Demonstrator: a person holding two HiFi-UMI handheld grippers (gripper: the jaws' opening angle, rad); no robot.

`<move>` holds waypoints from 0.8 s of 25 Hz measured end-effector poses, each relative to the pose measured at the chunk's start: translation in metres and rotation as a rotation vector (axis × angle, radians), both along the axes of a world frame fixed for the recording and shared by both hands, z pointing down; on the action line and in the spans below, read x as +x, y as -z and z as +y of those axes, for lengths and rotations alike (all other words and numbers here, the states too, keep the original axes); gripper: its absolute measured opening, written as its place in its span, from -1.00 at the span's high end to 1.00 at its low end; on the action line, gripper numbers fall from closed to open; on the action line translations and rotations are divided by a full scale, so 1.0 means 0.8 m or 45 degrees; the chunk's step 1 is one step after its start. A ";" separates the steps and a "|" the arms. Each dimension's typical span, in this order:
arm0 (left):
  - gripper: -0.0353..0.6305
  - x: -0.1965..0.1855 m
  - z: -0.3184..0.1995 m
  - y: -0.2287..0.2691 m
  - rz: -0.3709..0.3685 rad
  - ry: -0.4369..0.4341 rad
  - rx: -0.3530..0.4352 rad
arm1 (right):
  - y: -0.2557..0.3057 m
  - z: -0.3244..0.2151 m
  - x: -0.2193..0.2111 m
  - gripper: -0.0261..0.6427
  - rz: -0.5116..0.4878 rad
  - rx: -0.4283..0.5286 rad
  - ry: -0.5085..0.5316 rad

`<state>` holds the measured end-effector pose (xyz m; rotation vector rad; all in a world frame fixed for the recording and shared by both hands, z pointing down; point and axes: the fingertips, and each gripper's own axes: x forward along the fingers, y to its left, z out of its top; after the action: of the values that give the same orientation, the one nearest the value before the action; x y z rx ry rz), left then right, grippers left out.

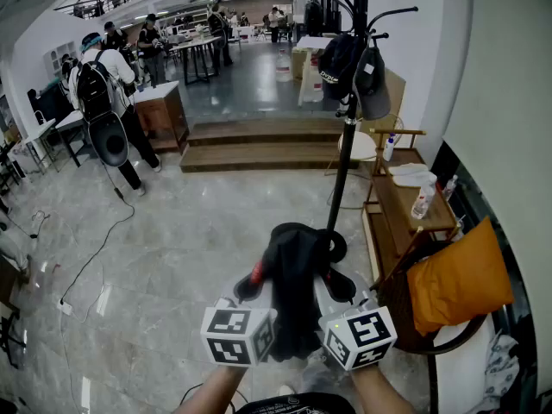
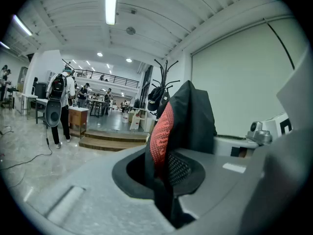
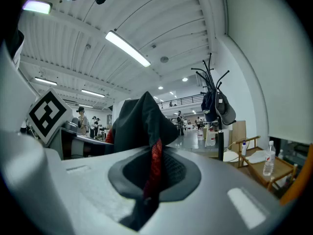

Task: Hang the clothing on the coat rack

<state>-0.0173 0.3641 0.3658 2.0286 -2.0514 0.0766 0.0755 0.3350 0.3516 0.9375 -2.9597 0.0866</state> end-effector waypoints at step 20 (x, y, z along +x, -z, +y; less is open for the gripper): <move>0.80 0.007 -0.053 0.002 0.022 0.008 -0.002 | 0.003 -0.051 0.002 0.85 -0.019 -0.001 0.021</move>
<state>-0.0118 0.3215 0.3640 2.0146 -2.0461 0.0594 0.0774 0.2942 0.3495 0.9164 -2.9800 0.0943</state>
